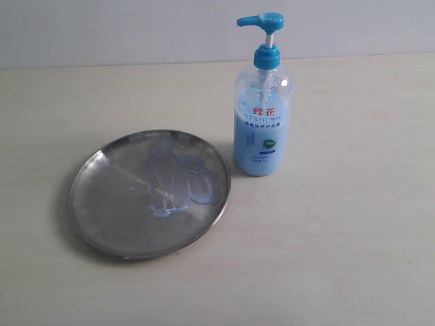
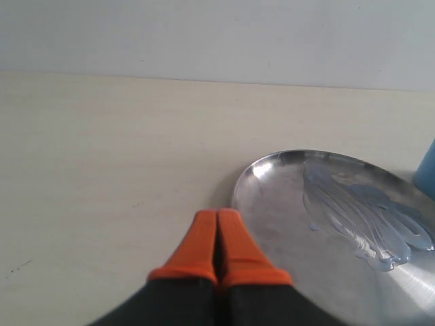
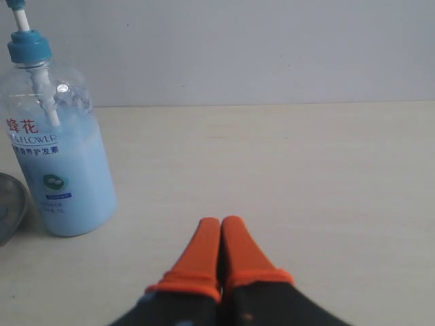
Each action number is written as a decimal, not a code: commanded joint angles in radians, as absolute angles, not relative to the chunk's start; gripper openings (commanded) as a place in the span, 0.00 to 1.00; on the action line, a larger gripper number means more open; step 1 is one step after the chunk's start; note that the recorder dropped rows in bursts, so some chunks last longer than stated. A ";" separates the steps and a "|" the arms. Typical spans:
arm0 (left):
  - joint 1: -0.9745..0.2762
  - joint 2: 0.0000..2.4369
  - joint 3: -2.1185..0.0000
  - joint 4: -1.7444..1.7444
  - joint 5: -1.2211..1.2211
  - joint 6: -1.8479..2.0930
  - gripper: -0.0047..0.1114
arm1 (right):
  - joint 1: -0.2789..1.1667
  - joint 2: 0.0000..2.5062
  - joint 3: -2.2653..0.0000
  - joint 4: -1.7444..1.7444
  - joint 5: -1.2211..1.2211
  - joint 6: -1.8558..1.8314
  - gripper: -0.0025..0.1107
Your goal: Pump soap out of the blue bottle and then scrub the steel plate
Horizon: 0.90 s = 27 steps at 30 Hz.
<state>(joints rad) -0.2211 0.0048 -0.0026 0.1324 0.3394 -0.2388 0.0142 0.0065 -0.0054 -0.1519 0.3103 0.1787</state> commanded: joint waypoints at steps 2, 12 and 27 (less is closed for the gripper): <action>-0.218 0.000 0.000 0.131 0.334 -0.241 0.04 | 0.009 0.000 0.000 -0.161 0.297 0.185 0.02; -0.218 0.000 0.000 0.131 0.334 -0.239 0.04 | 0.009 0.000 0.000 -0.161 0.297 0.185 0.02; -0.218 0.000 0.000 0.131 0.334 -0.239 0.04 | 0.009 0.000 0.000 -0.161 0.309 0.185 0.02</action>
<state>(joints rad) -0.2211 0.0048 -0.0026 0.1324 0.3394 -0.2388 0.0142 0.0065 -0.0054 -0.1519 0.3140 0.1787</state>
